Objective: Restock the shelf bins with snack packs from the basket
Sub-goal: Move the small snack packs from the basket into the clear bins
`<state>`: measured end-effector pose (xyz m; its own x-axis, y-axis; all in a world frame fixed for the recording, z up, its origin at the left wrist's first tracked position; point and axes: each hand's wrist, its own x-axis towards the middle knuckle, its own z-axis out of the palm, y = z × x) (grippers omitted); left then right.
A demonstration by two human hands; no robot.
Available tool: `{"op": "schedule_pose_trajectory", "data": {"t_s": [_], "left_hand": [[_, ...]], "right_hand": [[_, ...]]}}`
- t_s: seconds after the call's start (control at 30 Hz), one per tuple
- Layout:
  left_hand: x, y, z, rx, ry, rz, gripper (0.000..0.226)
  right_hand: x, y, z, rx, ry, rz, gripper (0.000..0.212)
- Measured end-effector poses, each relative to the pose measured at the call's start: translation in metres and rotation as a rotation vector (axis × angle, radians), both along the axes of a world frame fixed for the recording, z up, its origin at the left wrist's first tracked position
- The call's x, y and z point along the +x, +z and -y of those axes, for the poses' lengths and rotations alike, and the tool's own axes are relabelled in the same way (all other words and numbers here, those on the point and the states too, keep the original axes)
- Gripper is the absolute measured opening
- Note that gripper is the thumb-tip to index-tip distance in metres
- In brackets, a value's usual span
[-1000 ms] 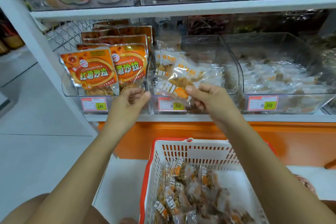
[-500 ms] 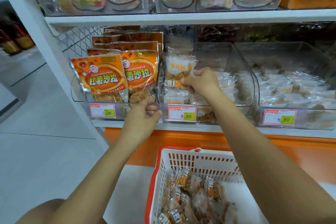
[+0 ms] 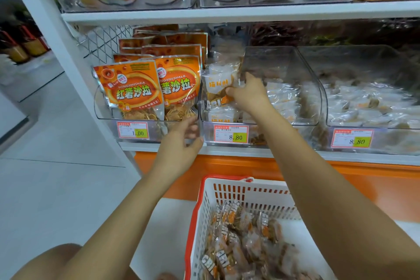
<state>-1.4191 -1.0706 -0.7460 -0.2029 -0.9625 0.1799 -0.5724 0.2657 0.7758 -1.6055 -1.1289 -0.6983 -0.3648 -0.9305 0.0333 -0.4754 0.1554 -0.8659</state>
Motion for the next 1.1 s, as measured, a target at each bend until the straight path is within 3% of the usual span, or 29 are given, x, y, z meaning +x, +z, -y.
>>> {"op": "schedule_pose_trajectory", "data": {"t_s": [0.13,0.23,0.3,0.37,0.47,0.57,0.6,0.77,0.87,0.97,1.1], "left_hand": [[0.004,-0.009,-0.018,-0.027,0.079,-0.036,0.054],[0.007,-0.025,-0.033,0.081,0.146,0.011,0.046],[0.012,-0.040,-0.040,0.209,0.113,0.147,0.040],[0.016,-0.051,-0.050,0.369,-0.006,0.352,0.029],[0.023,-0.075,-0.066,0.566,-0.157,0.617,0.033],[0.026,-0.102,-0.077,0.673,-0.317,0.844,0.033],[0.026,-0.109,-0.079,0.702,-0.357,0.869,0.024],[0.023,-0.125,-0.081,0.686,-0.426,0.916,0.018],[0.023,-0.129,-0.077,0.688,-0.453,0.938,0.012],[0.023,-0.136,-0.073,0.703,-0.441,0.950,0.021],[0.019,-0.131,-0.073,0.741,-0.425,0.943,0.015]], "right_hand": [[-0.003,0.007,-0.026,-0.138,-0.042,-0.070,0.061],[-0.003,0.004,-0.048,-0.264,-0.045,-0.094,0.033],[-0.001,-0.004,-0.069,-0.322,0.022,-0.104,0.014],[0.002,-0.024,-0.093,-0.310,0.132,-0.143,0.022],[0.008,-0.072,-0.124,-0.121,0.292,-0.196,0.029],[0.012,-0.131,-0.150,0.204,0.428,-0.311,0.020],[0.012,-0.151,-0.159,0.332,0.483,-0.343,0.017],[0.009,-0.234,-0.207,0.839,0.700,-0.299,0.046],[0.002,-0.253,-0.219,0.933,0.807,-0.409,0.043],[-0.004,-0.259,-0.218,0.900,0.779,-0.390,0.014],[-0.008,-0.253,-0.214,0.851,0.750,-0.299,0.020]]}}
